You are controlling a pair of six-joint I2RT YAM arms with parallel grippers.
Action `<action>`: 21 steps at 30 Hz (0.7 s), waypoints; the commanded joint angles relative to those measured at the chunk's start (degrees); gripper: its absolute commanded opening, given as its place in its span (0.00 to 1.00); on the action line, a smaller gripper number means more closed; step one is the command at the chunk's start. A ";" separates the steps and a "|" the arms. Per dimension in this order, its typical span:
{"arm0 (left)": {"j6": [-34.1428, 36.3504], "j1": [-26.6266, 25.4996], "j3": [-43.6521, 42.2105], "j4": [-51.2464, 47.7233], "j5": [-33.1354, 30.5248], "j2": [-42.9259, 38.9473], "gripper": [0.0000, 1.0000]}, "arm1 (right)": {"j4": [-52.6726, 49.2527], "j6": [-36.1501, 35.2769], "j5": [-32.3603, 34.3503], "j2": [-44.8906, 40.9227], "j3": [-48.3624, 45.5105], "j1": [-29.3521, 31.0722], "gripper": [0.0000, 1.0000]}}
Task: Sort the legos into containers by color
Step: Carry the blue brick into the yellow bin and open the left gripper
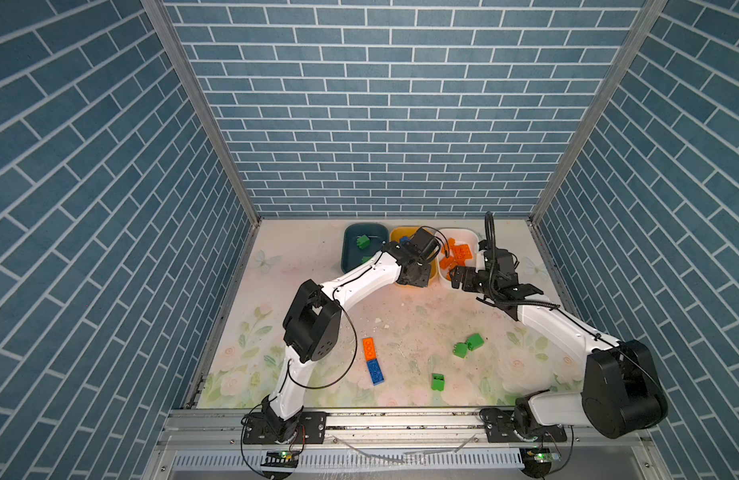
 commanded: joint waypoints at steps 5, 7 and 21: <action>2.46 4.35 12.14 -3.06 -0.10 8.67 0.28 | -2.73 1.82 1.12 -3.06 -2.35 0.05 0.99; 2.62 5.09 15.80 -4.54 -0.05 11.20 0.29 | -3.30 1.75 1.21 -3.41 -2.70 0.01 0.99; 3.45 5.95 20.74 -4.35 2.65 12.77 0.59 | -7.61 3.98 -0.63 -6.35 -6.56 0.18 0.99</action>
